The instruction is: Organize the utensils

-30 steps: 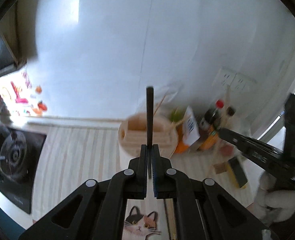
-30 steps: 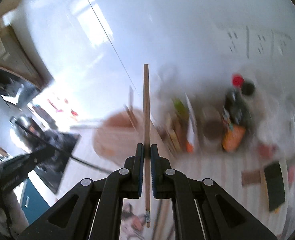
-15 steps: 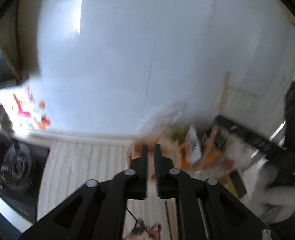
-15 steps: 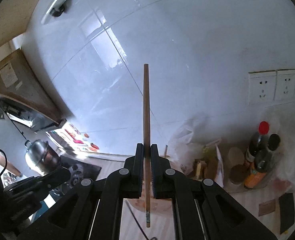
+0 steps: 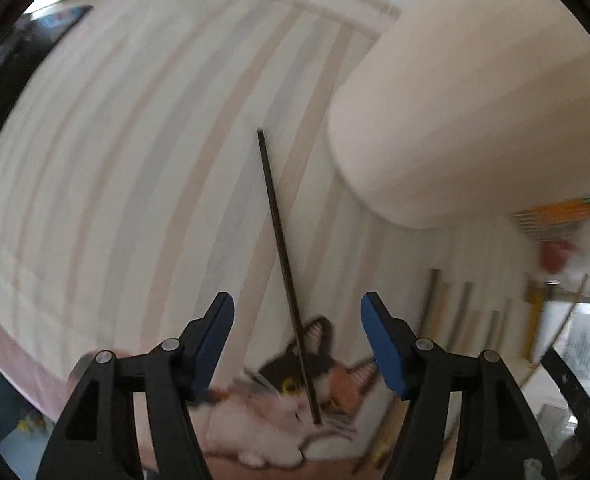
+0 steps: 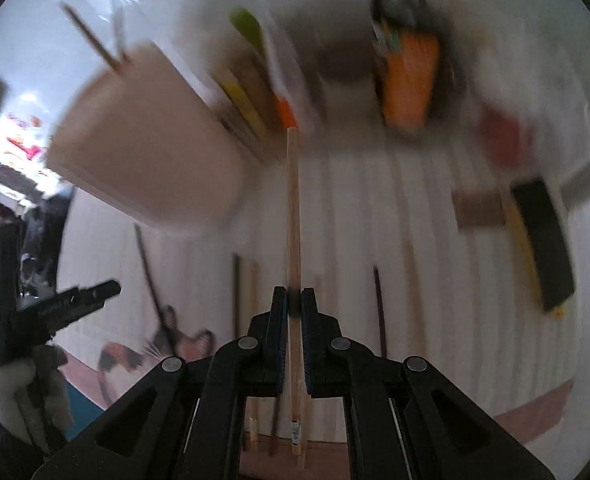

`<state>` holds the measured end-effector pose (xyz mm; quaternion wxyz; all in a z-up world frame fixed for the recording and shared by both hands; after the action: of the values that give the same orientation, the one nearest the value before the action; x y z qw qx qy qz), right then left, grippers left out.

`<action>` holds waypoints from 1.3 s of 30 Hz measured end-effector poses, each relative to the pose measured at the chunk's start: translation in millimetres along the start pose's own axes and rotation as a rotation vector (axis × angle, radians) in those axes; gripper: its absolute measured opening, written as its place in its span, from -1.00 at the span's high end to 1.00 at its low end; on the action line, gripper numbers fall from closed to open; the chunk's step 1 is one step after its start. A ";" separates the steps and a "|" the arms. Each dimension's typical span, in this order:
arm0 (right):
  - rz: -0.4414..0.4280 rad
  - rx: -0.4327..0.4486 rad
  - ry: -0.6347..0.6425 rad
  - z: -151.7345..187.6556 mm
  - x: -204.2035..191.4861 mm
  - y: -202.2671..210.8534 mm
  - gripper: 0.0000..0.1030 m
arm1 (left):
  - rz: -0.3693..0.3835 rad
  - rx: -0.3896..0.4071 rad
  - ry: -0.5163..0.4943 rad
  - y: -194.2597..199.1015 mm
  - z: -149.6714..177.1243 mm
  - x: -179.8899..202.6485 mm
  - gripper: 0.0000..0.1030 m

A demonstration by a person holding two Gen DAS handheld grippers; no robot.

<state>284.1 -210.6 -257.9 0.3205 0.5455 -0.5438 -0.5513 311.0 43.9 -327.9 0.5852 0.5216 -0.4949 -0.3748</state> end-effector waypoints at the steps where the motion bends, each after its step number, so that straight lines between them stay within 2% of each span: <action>1: 0.012 -0.015 -0.005 3.8 4.6 -7.7 0.87 | -0.030 -0.011 -0.006 -11.8 -3.1 0.1 -0.21; 2: 0.023 -0.029 -0.011 7.7 9.3 -16.2 0.87 | -0.058 -0.022 -0.016 -21.5 -5.3 -0.9 -0.20; 3: 0.027 -0.037 -0.013 11.1 12.2 -21.4 0.87 | -0.096 -0.030 -0.033 -30.7 -7.0 -2.5 0.04; 4: 0.035 -0.047 -0.018 13.7 14.6 -28.0 0.87 | -0.122 0.003 -0.054 -28.8 -10.6 -0.6 0.14; 5: 0.039 -0.053 -0.021 15.5 15.6 -32.7 0.87 | -0.143 0.017 -0.089 -28.4 -12.0 2.9 0.35; 6: 0.046 -0.059 -0.021 16.8 14.8 -37.8 0.87 | -0.194 0.023 -0.135 -29.1 -11.2 3.7 0.69; 7: 0.052 -0.061 -0.020 17.2 14.6 -40.4 0.87 | -0.201 0.025 -0.156 -29.5 -9.8 5.1 0.86; 11: 0.052 -0.078 -0.032 17.4 14.7 -52.0 0.87 | -0.209 0.034 -0.219 -28.0 3.4 2.8 0.89; 18: 0.045 -0.117 -0.027 21.5 6.2 -65.5 0.87 | -0.171 -0.027 -0.332 -26.4 61.0 -6.5 0.91; 23: 0.042 -0.154 -0.019 25.1 0.7 -77.8 0.87 | -0.127 -0.060 -0.256 -25.1 51.4 -15.0 0.80; 25: 0.041 -0.161 -0.018 25.1 -1.7 -82.5 0.87 | -0.151 -0.057 -0.270 -26.0 46.1 -13.2 0.79; 27: 0.037 -0.171 -0.019 25.9 -4.8 -86.5 0.87 | -0.211 -0.061 -0.311 -26.7 45.5 -11.0 0.82; 28: 0.036 -0.175 -0.015 26.2 -6.1 -88.1 0.87 | -0.220 -0.056 -0.331 -27.0 46.1 -7.4 0.93; 33: 0.030 -0.177 0.021 26.3 -21.1 -89.0 0.87 | -0.208 -0.024 -0.305 -22.8 48.4 -1.7 0.95; 35: 0.019 -0.160 0.035 23.2 -25.9 -81.8 0.87 | -0.180 0.012 -0.282 -8.0 46.3 -13.2 0.95; 39: 0.004 -0.115 0.065 15.3 -35.4 -65.3 0.87 | -0.128 0.105 -0.269 33.7 43.0 -9.2 0.95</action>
<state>292.3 -160.0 -313.8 0.3702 0.5425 -0.5016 -0.5631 264.5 48.2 -298.0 0.4607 0.5270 -0.5535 -0.4513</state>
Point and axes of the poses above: each gripper's, at about its wrist camera, not at the fingertips, and y roughly against the way its jaws point, x to its right, z to its underside, the point moved 10 cm from there along -y, roughly the way its jaws point, and after that the axes turned 4 degrees about -z, right-handed, at the moved point
